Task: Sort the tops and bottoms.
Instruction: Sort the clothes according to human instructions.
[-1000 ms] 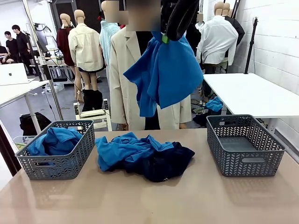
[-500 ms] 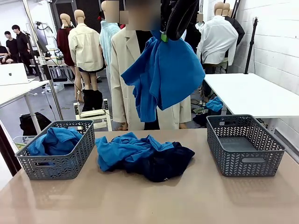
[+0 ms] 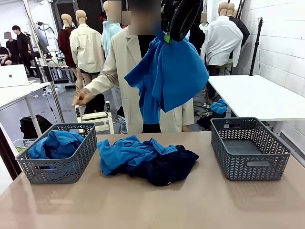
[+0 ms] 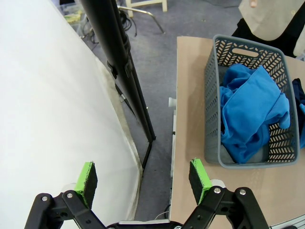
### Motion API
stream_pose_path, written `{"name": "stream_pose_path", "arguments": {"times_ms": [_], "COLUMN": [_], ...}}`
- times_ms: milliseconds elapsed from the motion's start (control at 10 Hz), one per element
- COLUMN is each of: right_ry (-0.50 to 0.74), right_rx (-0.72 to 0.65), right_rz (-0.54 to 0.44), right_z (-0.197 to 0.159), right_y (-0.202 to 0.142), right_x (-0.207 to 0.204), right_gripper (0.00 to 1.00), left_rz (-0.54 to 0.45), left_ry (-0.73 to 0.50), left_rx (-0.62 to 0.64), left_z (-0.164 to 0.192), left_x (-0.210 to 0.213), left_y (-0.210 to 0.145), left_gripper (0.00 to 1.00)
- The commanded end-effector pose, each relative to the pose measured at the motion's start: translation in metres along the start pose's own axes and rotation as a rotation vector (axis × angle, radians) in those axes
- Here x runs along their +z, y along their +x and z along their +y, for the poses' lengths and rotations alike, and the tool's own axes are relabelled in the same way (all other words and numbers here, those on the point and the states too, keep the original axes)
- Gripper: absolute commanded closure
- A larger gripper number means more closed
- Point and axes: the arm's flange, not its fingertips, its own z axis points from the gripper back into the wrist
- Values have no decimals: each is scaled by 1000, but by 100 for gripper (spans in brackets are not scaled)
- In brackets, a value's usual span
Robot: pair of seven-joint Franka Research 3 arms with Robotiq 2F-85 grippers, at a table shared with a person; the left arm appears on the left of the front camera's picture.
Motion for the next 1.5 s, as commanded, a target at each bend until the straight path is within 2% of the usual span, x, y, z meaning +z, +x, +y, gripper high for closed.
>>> {"name": "stream_pose_path", "arguments": {"times_ms": [0, 900, 1000, 1100, 1400], "right_ry": [2, 0, 117, 210, 399], "right_rx": [-3, 0, -170, -335, -347], "right_rz": [-3, 0, -36, -155, -265], "right_z": [0, 0, 8, 20, 68], "right_y": [0, 0, 33, 71, 170], "right_x": [3, 0, 2, 4, -10], "right_gripper": [100, 100, 100, 100, 100], "left_rz": [8, 8, 8, 8, 8], "left_ry": [8, 8, 8, 8, 8], "left_rx": [-18, -18, -18, -18, -18], "left_z": [2, 2, 2, 2, 2], "left_x": [0, 0, 0, 0, 0], "left_y": [0, 0, 0, 0, 0], "left_gripper": [0, 0, 0, 0, 0]}}
